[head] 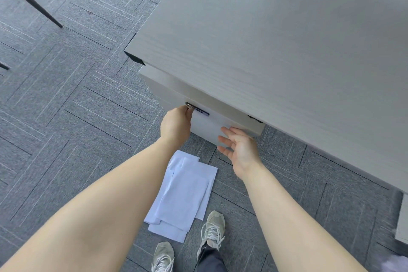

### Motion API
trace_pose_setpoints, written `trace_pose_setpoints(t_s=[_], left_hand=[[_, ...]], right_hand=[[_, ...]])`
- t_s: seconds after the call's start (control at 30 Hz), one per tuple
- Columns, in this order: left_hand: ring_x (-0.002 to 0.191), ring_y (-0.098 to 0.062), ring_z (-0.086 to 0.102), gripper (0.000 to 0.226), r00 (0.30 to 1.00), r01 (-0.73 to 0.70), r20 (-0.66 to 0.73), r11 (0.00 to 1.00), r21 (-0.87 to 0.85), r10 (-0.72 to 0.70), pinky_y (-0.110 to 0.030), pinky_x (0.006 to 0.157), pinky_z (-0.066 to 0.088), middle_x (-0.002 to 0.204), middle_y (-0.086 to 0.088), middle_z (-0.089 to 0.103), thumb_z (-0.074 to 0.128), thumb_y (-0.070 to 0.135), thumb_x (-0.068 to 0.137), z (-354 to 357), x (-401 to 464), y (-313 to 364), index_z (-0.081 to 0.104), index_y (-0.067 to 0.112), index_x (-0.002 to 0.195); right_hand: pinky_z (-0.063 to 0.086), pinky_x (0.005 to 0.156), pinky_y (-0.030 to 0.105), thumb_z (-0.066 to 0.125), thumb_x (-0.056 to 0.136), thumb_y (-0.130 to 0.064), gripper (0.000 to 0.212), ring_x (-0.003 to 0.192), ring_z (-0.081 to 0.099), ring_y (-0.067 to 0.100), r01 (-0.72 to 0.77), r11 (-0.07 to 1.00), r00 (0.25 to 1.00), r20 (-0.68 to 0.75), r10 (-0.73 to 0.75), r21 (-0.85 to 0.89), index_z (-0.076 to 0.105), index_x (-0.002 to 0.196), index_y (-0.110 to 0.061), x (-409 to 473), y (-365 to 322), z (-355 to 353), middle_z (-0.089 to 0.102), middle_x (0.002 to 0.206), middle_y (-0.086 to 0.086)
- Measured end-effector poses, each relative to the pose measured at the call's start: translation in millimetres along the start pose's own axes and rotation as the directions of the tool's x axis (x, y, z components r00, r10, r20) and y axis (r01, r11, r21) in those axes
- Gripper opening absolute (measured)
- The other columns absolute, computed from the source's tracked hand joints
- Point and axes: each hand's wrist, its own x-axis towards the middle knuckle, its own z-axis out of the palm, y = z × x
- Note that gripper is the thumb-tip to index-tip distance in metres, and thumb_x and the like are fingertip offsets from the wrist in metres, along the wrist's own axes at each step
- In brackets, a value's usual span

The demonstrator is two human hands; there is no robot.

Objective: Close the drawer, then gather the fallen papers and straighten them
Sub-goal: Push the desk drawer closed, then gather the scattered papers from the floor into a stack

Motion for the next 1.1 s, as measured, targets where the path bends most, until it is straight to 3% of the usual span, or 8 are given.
trace_pose_setpoints(t_s=[0.13,0.23,0.33,0.57,0.77,0.97,1.03,1.1], left_hand=[[0.078,-0.039,0.069,0.042,0.994,0.066,0.092,0.993,-0.101,-0.056,-0.048,0.077,0.056,0.090,-0.015,0.073,0.037,0.048,0.089,2,4,-5,0.064,0.015,0.090],[0.092,-0.041,0.069,0.057,0.971,0.168,0.201,0.970,-0.174,-0.132,-0.051,0.082,0.057,0.111,-0.016,0.070,0.045,0.052,0.085,-3,-5,-18,0.056,0.009,0.122],[0.096,-0.038,0.066,0.043,0.964,0.170,0.233,0.972,-0.165,-0.129,-0.040,0.083,0.051,0.107,-0.017,0.069,0.043,0.041,0.093,-20,-49,-56,0.057,0.005,0.111],[0.105,-0.031,0.064,0.042,0.845,0.406,0.418,0.909,-0.093,-0.334,-0.041,0.090,0.053,0.118,-0.012,0.068,0.048,0.033,0.091,-20,-136,-257,0.061,0.012,0.125],[0.116,-0.035,0.061,0.045,0.764,0.565,0.447,0.817,-0.115,-0.466,-0.045,0.094,0.051,0.127,-0.017,0.065,0.059,0.030,0.086,71,-132,-428,0.063,0.009,0.125],[0.118,-0.040,0.058,0.056,0.805,0.512,0.372,0.858,-0.046,-0.461,-0.045,0.091,0.050,0.136,-0.019,0.058,0.062,0.031,0.087,213,-73,-555,0.053,0.003,0.134],[0.115,-0.040,0.059,0.060,0.834,0.494,0.297,0.869,-0.030,-0.464,-0.043,0.086,0.050,0.135,-0.018,0.056,0.064,0.033,0.085,247,-49,-583,0.050,0.001,0.134],[0.122,-0.042,0.053,0.071,0.856,0.485,0.198,0.875,0.008,-0.477,-0.048,0.096,0.048,0.140,-0.022,0.049,0.067,0.038,0.082,272,-25,-603,0.045,0.001,0.139]], right_hand=[[0.052,0.079,0.037,0.051,0.093,-0.010,0.033,0.092,0.062,0.017,0.014,1.000,1.000,0.000,-0.014,-0.027,0.052,0.126,-0.014,-4,1,3,0.060,0.125,0.004],[0.051,0.072,0.034,0.054,0.091,-0.013,0.045,0.095,0.061,0.021,0.027,0.993,0.998,-0.045,-0.032,-0.115,0.046,0.136,-0.017,-15,11,9,0.063,0.126,0.006],[0.050,0.072,0.034,0.054,0.090,-0.014,0.047,0.093,0.060,0.023,0.005,0.975,0.996,-0.088,-0.026,-0.224,0.047,0.137,-0.015,-40,39,13,0.066,0.123,0.012],[0.050,0.068,0.034,0.058,0.085,-0.012,0.042,0.078,0.059,0.022,-0.153,0.914,0.980,-0.176,0.092,-0.377,0.054,0.127,-0.014,-71,180,26,0.067,0.110,0.014],[0.042,0.056,0.029,0.057,0.087,-0.011,0.054,0.073,0.053,0.023,-0.283,0.777,0.949,-0.278,0.145,-0.561,0.043,0.139,-0.009,11,348,2,0.052,0.103,0.009],[0.043,0.096,0.040,0.066,0.085,-0.023,0.067,0.126,0.050,0.034,-0.325,0.692,0.922,-0.377,0.082,-0.644,0.038,0.140,0.002,137,499,-70,0.045,0.145,0.017],[0.038,0.103,0.041,0.069,0.082,-0.033,0.079,0.135,0.042,0.034,-0.330,0.669,0.913,-0.406,0.045,-0.666,0.032,0.143,0.001,177,530,-93,0.039,0.151,0.016],[0.039,0.106,0.045,0.073,0.074,-0.046,0.094,0.136,0.041,0.036,-0.358,0.623,0.878,-0.477,-0.029,-0.696,0.030,0.145,-0.001,214,551,-110,0.038,0.151,0.018]])
